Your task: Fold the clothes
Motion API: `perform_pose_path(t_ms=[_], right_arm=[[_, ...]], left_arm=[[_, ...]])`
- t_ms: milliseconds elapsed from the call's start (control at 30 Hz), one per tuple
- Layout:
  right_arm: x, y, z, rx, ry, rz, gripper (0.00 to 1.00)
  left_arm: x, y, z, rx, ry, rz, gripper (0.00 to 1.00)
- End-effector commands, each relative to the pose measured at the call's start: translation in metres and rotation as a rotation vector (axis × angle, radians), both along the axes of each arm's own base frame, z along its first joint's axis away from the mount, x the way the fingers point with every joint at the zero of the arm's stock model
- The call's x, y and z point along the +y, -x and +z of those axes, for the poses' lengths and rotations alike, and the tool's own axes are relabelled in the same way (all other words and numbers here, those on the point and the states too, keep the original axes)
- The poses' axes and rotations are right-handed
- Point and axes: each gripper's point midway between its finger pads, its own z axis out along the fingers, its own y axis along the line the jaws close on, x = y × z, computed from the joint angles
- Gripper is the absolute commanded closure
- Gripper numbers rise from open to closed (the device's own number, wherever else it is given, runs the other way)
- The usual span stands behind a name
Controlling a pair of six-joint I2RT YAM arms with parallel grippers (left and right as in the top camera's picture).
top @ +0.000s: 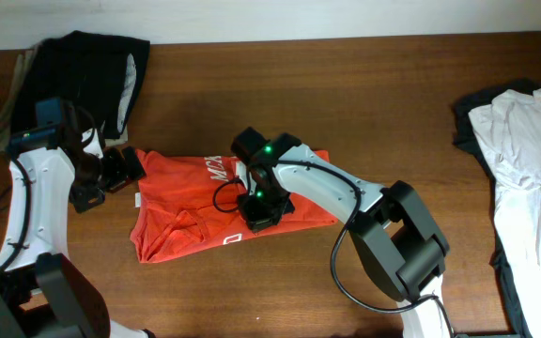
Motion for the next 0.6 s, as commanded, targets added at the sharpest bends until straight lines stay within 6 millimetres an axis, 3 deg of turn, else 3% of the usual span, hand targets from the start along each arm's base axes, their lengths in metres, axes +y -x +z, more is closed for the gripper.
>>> perform_pose_path(t_ms=[0, 167, 300, 367, 400, 433, 500, 567], right_arm=[[0.001, 0.001, -0.003, 0.011, 0.002, 0.002, 0.64], [0.001, -0.007, 0.011, -0.017, -0.008, 0.012, 0.6], [-0.024, -0.04, 0.064, -0.179, 0.07, -0.015, 0.54], [-0.032, -0.05, 0.082, -0.23, 0.066, 0.001, 0.35], [-0.039, -0.057, 0.087, -0.251, 0.082, -0.017, 0.19], [-0.047, -0.064, 0.087, -0.259, 0.094, -0.038, 0.17], [-0.06, -0.073, 0.084, -0.254, 0.104, -0.073, 0.2], [-0.073, -0.08, 0.071, -0.23, 0.114, -0.11, 0.57]], left_arm=[[-0.002, -0.003, 0.002, -0.012, 0.009, -0.002, 0.01], [-0.002, -0.003, 0.002, -0.012, 0.009, -0.002, 0.01], [-0.002, -0.003, 0.002, -0.012, 0.008, -0.002, 0.01], [-0.002, -0.003, 0.002, -0.014, 0.008, -0.002, 0.01], [-0.002, -0.003, 0.003, -0.015, 0.008, -0.002, 0.01], [-0.002, -0.003, 0.003, -0.015, 0.008, -0.002, 0.01], [-0.002, -0.003, 0.003, -0.015, 0.008, -0.002, 0.01], [-0.002, -0.003, 0.003, -0.015, 0.008, -0.002, 0.01]])
